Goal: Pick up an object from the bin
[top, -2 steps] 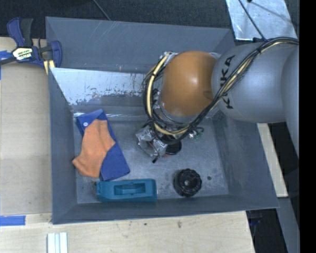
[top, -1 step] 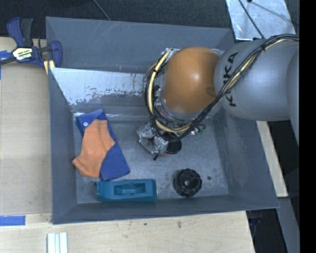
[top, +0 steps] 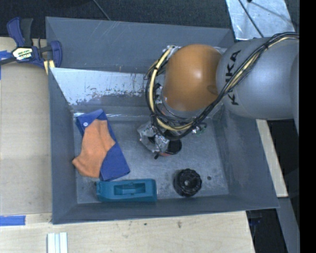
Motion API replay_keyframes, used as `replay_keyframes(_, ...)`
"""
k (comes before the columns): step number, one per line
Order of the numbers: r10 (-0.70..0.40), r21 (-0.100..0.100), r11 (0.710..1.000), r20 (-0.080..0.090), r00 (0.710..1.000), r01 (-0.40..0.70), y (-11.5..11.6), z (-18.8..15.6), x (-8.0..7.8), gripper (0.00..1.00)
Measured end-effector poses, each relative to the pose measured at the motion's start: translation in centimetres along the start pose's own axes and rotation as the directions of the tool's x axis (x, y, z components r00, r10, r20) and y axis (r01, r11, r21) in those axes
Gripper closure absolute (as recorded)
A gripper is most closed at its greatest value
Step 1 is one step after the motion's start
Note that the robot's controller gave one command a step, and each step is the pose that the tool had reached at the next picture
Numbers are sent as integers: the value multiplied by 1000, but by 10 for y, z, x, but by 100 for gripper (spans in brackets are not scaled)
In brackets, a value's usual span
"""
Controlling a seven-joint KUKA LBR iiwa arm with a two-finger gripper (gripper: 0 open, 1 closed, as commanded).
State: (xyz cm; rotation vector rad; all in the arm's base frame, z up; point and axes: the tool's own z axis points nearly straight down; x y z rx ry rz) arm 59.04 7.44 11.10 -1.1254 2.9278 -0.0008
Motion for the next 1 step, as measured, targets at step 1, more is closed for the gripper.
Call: replay_keyframes(1,1,-3,1000,-4,1000,-1,1,-11,1,100)
